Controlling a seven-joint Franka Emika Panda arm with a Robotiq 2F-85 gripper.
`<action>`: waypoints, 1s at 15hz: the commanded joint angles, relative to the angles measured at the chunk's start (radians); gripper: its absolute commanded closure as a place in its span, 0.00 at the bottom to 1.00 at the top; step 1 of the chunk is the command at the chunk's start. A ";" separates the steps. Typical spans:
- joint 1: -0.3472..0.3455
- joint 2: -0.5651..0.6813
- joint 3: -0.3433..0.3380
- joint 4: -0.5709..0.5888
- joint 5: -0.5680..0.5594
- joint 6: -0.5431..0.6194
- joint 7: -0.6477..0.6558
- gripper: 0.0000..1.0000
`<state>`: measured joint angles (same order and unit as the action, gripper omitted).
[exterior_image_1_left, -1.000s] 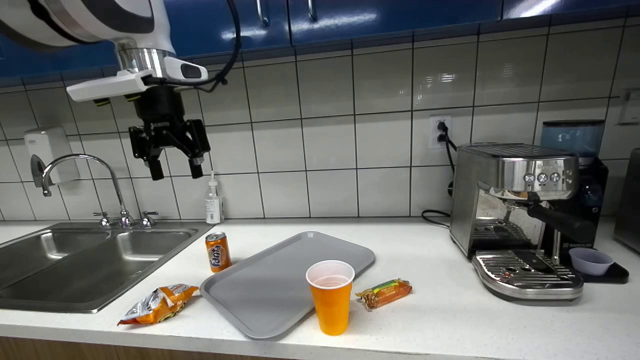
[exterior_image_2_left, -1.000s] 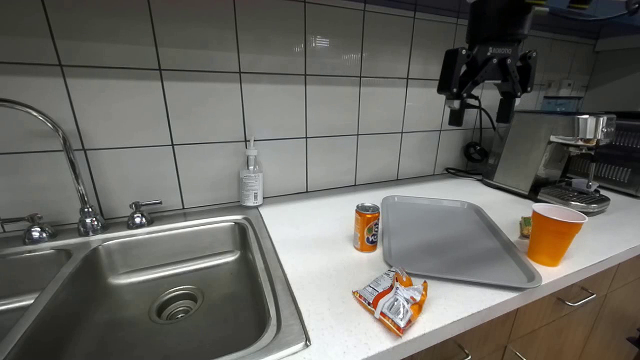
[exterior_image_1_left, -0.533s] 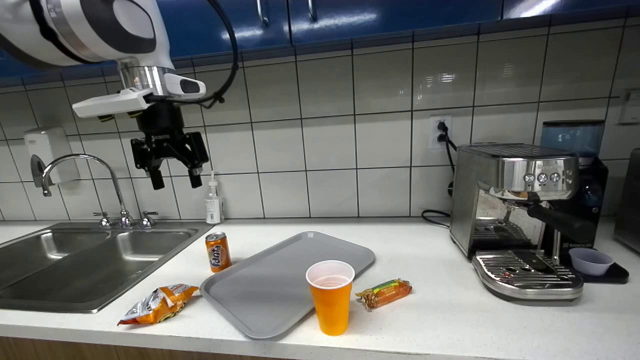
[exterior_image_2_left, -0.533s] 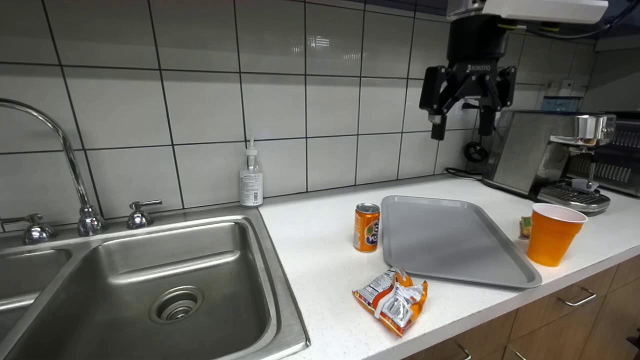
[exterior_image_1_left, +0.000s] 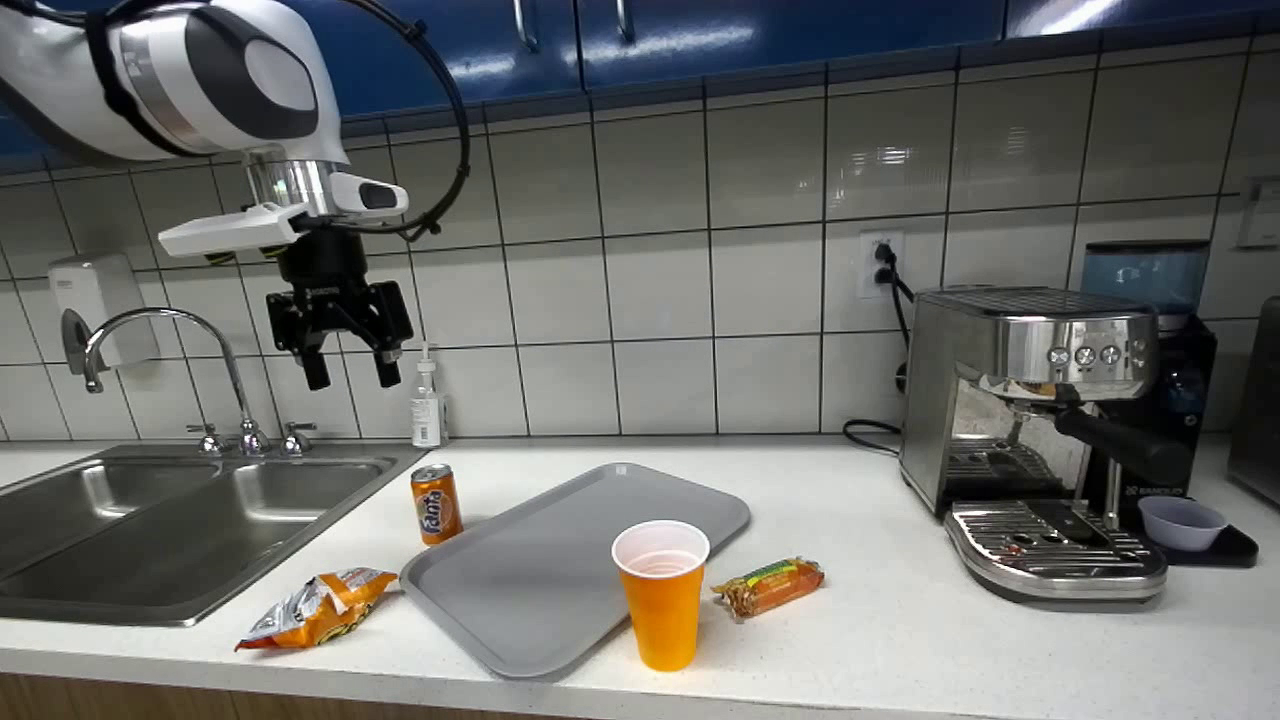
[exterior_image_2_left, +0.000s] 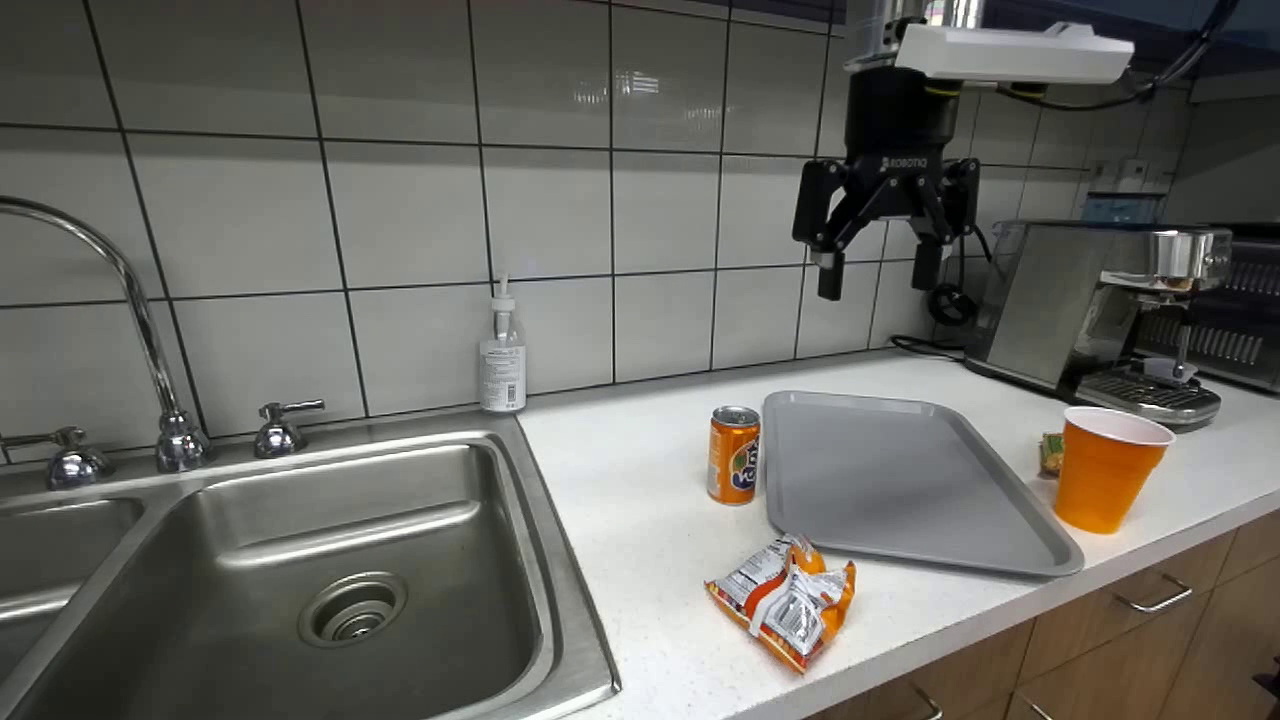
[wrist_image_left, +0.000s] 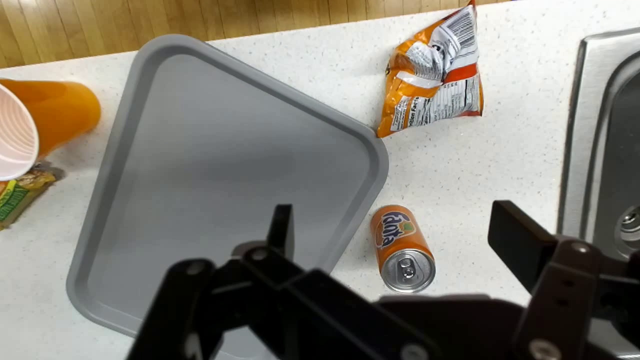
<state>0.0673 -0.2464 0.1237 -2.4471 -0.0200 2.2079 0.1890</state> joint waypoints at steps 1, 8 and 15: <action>-0.001 0.060 0.012 0.054 -0.014 0.013 0.062 0.00; -0.001 0.138 0.007 0.105 -0.034 0.037 0.121 0.00; 0.005 0.217 -0.001 0.162 -0.047 0.035 0.141 0.00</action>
<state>0.0673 -0.0731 0.1244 -2.3321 -0.0389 2.2487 0.2934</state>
